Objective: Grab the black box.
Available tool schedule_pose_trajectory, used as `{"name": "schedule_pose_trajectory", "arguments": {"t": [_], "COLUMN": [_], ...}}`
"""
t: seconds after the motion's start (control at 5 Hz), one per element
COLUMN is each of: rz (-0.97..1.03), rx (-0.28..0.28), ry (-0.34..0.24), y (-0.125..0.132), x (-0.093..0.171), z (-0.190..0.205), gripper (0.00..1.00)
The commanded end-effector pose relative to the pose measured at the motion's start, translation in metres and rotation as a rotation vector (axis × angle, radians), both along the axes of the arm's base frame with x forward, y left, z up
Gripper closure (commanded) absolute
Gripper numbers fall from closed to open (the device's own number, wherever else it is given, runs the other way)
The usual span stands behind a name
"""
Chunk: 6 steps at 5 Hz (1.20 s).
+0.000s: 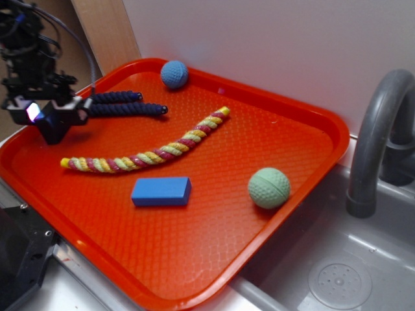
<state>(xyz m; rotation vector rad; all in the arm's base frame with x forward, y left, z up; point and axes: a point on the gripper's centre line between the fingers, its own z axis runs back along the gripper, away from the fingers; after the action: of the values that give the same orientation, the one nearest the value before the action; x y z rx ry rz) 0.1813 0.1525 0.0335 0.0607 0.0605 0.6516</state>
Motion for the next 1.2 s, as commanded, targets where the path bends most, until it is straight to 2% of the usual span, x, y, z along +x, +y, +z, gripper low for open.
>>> {"name": "schedule_pose_trajectory", "arguments": {"t": [0.0, 0.2, 0.4, 0.6, 0.8, 1.0], "rz": [-0.058, -0.116, -0.205, -0.392, -0.465, -0.592], "rx": [0.047, 0.058, 0.043, -0.033, -0.089, -0.033], "ry": [0.024, 0.011, -0.024, -0.117, -0.175, -0.132], "y": [0.008, 0.003, -0.011, -0.057, -0.103, -0.143], "x": [0.006, 0.008, 0.009, 0.017, -0.039, -0.050], "z": [0.003, 0.030, 0.073, 0.124, 0.176, 0.225], "gripper": [1.00, 1.00, 1.00, 1.00, 1.00, 1.00]}}
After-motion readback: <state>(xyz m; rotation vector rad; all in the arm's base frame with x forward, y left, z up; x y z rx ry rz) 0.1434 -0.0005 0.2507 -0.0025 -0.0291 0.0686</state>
